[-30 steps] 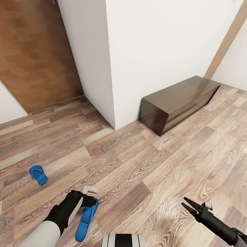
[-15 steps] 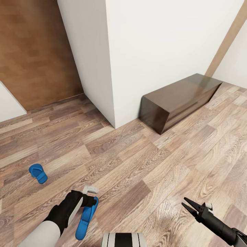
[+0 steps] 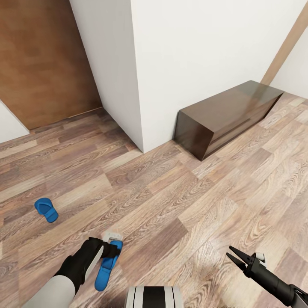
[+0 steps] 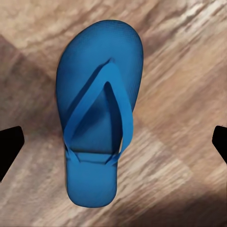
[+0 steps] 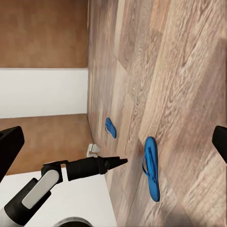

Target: In the bedroom, move the book from the bed onto either nightstand, and place the two sandals side by side next to the bed.

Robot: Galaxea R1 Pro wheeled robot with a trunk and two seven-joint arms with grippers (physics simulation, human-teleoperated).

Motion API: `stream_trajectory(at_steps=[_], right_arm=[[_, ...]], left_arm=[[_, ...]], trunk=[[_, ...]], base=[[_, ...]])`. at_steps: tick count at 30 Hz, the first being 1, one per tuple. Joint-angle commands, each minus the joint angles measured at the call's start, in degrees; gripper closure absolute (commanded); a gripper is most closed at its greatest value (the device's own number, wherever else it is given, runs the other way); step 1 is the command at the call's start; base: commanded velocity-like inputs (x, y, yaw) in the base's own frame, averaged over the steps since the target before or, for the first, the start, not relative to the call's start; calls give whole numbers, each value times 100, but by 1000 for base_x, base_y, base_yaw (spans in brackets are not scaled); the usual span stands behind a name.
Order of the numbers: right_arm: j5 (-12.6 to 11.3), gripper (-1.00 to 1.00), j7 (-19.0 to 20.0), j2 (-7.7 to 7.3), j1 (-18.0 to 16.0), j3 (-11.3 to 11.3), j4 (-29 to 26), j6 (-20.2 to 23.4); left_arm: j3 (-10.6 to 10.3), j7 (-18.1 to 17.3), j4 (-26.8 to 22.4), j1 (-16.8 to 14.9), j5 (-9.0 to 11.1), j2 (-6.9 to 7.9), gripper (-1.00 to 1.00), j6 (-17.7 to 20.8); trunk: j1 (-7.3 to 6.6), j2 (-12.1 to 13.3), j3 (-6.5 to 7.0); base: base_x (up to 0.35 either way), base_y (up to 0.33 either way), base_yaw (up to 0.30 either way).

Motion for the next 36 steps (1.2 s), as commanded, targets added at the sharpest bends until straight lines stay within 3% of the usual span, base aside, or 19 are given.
stream_trajectory(at_steps=[1, 6, 36], right_arm=[[-14, -100, 13, 0, -2, -3, 0, 60], [-12, -100, 13, 0, -2, -3, 1, 60], [-10, -100, 14, 0, -2, -3, 4, 60]], left_arm=[[-22, -14, -9, -2, -6, 6, -100, 26], [-21, -12, -9, -2, -6, 6, -100, 26], [15, 286, -50, -2, -2, 5, -100, 17]], trunk=[[1, -3, -27], [14, -10, -137], [14, -10, -137]], base=[[0, 0, 0], [0, 0, 0], [0, 0, 0]])
